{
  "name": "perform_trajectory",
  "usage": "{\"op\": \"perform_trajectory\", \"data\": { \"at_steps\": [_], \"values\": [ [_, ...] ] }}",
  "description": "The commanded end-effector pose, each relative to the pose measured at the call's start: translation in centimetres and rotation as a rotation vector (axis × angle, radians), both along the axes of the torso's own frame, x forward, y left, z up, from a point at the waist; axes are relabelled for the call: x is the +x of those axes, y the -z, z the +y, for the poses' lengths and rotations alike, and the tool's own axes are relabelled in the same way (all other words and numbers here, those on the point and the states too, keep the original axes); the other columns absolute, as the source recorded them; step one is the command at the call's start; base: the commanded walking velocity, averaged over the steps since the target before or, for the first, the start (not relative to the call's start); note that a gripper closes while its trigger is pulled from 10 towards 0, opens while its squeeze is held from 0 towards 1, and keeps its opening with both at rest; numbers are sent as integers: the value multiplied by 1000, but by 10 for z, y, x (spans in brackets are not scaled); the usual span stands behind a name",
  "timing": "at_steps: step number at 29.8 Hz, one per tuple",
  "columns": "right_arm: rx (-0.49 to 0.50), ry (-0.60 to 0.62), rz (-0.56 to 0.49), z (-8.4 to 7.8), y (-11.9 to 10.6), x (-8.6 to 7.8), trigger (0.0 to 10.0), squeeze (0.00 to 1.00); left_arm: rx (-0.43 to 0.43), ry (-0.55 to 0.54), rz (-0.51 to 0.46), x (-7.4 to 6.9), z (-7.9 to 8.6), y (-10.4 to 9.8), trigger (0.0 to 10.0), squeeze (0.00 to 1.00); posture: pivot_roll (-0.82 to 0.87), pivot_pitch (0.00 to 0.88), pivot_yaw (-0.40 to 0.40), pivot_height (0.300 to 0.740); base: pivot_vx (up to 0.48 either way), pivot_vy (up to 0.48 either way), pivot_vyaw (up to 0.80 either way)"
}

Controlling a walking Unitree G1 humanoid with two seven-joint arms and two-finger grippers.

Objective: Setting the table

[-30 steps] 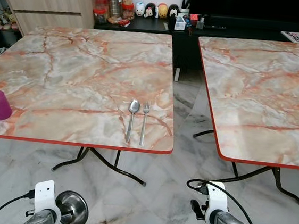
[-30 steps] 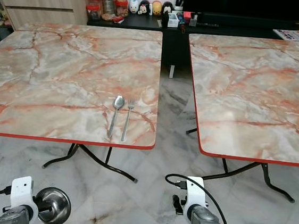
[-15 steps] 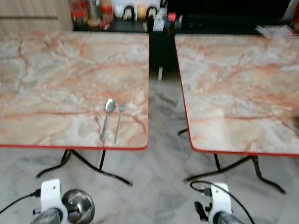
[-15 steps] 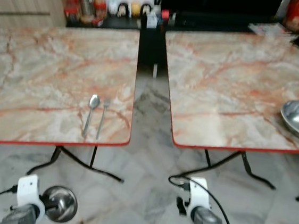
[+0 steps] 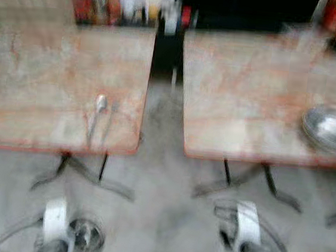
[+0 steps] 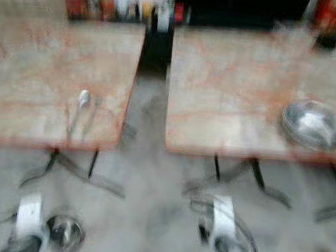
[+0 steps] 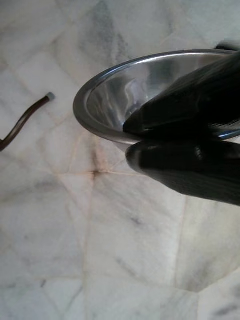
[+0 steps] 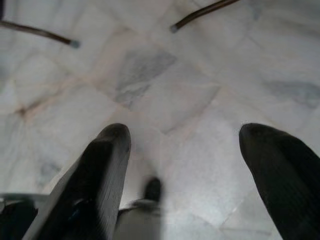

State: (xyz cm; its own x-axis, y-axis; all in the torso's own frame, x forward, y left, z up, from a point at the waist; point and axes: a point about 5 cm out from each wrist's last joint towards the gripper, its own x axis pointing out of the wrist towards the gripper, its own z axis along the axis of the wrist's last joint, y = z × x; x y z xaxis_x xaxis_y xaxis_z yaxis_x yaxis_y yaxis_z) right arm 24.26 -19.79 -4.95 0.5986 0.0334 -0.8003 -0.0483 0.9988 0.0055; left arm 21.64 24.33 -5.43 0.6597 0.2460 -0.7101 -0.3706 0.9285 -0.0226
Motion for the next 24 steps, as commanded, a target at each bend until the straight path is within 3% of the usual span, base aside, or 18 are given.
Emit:
{"op": "perform_trajectory", "data": {
  "at_steps": [1,8,16,24],
  "values": [
    [-25,-14,1,-6,-2,1,10000,0,5,-1,4,0,0,0,10000,0,-58,46,56,740,0,-349,0],
    [-20,-27,10,-5,-1,0,10000,0,6,-1,7,0,1,0,10000,0,-57,47,57,740,215,-334,737],
    [-23,-42,7,-3,-1,1,10000,0,7,0,8,-1,1,0,10000,0,-59,44,61,740,255,-328,0],
    [-25,-35,12,-2,-1,1,10000,0,9,6,5,2,-1,-1,10000,0,-62,45,69,740,269,-322,655]
  ]
}}
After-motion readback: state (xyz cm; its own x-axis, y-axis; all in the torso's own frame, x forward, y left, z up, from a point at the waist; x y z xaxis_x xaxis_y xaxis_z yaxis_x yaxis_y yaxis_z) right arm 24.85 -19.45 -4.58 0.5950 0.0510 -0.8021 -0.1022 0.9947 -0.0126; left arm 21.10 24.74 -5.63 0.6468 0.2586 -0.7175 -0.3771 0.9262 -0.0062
